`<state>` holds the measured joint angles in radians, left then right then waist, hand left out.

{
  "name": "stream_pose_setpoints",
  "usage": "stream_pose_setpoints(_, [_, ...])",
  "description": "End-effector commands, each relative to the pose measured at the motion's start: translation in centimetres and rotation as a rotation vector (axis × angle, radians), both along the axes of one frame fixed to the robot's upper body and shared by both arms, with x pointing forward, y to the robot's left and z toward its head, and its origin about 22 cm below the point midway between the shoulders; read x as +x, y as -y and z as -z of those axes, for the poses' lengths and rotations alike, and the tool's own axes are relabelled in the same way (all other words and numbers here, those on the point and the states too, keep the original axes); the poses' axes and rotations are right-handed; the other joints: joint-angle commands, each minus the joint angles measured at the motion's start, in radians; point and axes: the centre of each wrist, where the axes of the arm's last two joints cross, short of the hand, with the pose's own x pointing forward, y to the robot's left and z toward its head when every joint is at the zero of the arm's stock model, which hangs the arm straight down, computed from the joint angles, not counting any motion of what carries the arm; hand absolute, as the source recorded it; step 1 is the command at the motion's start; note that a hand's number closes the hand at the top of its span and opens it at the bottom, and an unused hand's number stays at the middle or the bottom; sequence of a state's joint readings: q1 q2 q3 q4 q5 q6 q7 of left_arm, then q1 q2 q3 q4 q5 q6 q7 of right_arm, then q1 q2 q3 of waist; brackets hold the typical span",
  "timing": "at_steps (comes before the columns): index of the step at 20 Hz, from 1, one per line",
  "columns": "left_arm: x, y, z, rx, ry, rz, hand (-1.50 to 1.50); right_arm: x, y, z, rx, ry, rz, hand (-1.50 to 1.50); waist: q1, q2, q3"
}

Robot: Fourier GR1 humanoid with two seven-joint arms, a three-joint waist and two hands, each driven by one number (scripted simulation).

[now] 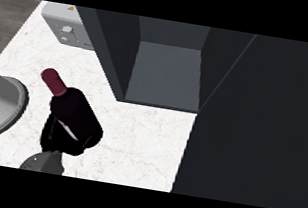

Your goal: Pick up the wine, place it into the cabinet and close the cabinet

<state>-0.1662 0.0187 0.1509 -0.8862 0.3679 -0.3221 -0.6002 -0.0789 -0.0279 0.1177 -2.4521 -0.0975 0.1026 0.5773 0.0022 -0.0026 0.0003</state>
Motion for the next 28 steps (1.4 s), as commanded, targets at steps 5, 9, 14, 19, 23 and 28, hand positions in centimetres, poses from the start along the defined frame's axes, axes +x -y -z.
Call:
stream_pose_setpoints(5, [-0.7, 6.8, -3.0, -0.001, -0.005, 0.08, 1.5, -1.9, 1.3, -0.3, 0.014, 0.016, -0.021, -1.5, -0.008, 0.0, 0.0])
stream_pose_setpoints(9, [-0.9, 7.5, -5.4, 0.0, -0.011, 0.083, 1.5, -0.8, 0.8, -0.9, 0.016, -0.005, -0.029, -1.5, -0.003, 0.001, 0.0])
stream_pose_setpoints(14, [-2.1, 9.5, -5.6, -0.044, -0.056, 0.055, 1.5, -1.8, 1.9, -1.3, -0.009, 0.0, -0.018, -1.5, -0.006, 0.002, 0.0])
stream_pose_setpoints(19, [-1.8, 12.4, -5.8, -0.05, -0.113, 0.043, 1.5, -0.3, 0.0, -1.8, 0.007, 0.024, -0.019, -1.5, -0.004, 0.002, -0.001])
stream_pose_setpoints(23, [-0.7, 11.2, -3.7, -0.032, -0.121, 0.017, 1.5, -0.7, 1.8, -1.7, -0.006, 0.008, -0.052, -1.5, -0.008, 0.003, -0.001])
stream_pose_setpoints(28, [-0.1, 14.0, -2.6, -0.007, -0.128, 0.012, 1.5, -0.1, 1.9, -0.3, 0.003, -0.006, -0.036, -1.5, -0.014, 0.004, -0.001])
